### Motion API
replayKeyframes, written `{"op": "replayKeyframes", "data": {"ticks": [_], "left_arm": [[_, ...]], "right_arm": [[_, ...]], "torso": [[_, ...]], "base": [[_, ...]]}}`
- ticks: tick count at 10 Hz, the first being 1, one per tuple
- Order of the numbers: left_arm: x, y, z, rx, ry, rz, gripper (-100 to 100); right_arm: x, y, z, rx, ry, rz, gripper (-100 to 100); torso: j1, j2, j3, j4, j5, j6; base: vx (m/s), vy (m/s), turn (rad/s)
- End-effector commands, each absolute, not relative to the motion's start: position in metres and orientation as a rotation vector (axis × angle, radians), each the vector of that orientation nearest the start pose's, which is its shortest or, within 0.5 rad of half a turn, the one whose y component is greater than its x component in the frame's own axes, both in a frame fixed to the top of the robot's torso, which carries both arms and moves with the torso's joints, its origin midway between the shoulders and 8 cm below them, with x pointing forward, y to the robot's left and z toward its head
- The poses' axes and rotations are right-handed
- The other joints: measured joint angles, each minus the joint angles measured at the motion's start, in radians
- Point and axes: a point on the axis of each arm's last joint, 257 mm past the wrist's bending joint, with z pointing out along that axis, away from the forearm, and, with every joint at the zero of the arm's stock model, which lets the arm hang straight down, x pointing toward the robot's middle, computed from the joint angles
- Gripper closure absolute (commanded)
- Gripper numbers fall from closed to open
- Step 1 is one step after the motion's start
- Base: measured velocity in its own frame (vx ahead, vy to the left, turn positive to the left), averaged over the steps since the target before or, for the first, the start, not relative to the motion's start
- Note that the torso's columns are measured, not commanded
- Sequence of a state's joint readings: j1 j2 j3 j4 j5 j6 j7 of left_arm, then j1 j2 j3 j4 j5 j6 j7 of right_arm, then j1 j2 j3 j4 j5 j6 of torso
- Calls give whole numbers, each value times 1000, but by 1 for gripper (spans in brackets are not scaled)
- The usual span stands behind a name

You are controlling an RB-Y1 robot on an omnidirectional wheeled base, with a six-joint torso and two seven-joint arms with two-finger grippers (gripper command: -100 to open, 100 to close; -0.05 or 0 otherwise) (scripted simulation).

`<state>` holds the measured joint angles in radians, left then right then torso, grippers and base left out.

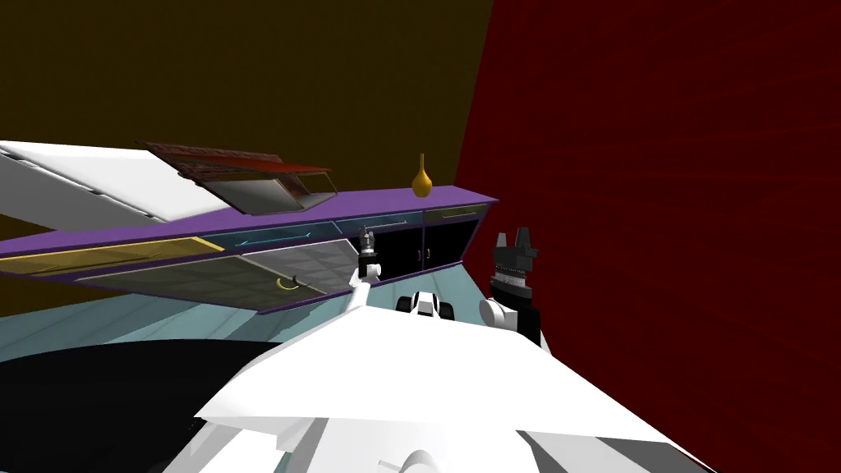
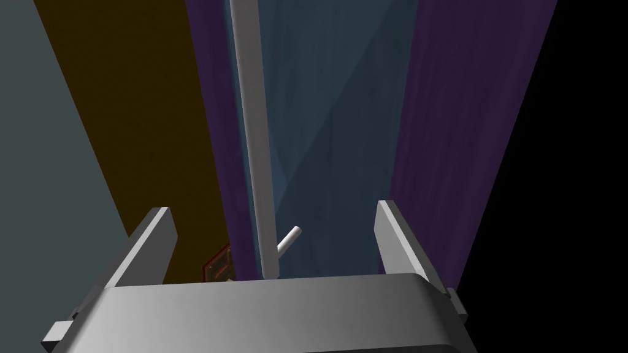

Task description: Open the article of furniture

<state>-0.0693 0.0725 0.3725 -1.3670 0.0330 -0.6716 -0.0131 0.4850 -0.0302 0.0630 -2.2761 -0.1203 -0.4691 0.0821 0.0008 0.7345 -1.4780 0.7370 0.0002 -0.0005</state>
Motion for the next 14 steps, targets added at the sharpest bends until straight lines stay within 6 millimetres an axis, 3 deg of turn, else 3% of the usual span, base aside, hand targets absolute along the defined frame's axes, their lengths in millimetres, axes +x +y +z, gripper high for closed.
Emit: {"op": "replayKeyframes", "data": {"ticks": [1,2,3,5,6,8,9,10,11,13,14], "left_arm": [[477,387,-113,-834,655,-1136,100],[470,374,-113,-817,665,-1160,100],[466,374,-122,-830,682,-1153,100],[451,344,-121,-801,705,-1210,100],[448,344,-128,-811,716,-1205,100],[433,314,-124,-786,729,-1269,100],[429,315,-132,-799,742,-1262,100],[421,299,-128,-787,745,-1298,100],[418,300,-133,-796,752,-1292,100],[401,272,-126,-781,754,-1359,100],[397,273,-133,-794,764,-1353,100]], "right_arm": [[353,-268,20,709,607,1367,0],[353,-268,20,709,607,1367,0],[353,-268,20,709,607,1367,0],[353,-268,20,709,607,1367,0],[353,-268,20,709,607,1367,0],[353,-268,20,709,607,1367,0],[353,-268,20,709,607,1367,0],[353,-268,20,709,607,1367,0],[353,-268,20,709,607,1367,0],[353,-268,20,709,607,1367,0],[353,-268,20,709,607,1367,0]], "torso": [[1,-3,-2,-1,0,-1],[0,-4,-3,-1,0,0],[1,-3,-2,-1,0,1],[3,-4,-3,-2,2,2],[1,-1,-1,-1,0,1],[-1,5,3,1,0,1],[-1,3,2,1,0,0],[-1,5,3,1,0,1],[-1,5,3,1,0,0],[0,4,2,1,0,0],[-1,1,1,0,0,0]], "base": [[133,15,369],[188,37,261],[133,24,125],[109,7,257],[100,-8,90],[132,-1,236],[107,-7,111],[91,-7,197],[69,0,91],[108,0,238],[100,-6,106]]}}
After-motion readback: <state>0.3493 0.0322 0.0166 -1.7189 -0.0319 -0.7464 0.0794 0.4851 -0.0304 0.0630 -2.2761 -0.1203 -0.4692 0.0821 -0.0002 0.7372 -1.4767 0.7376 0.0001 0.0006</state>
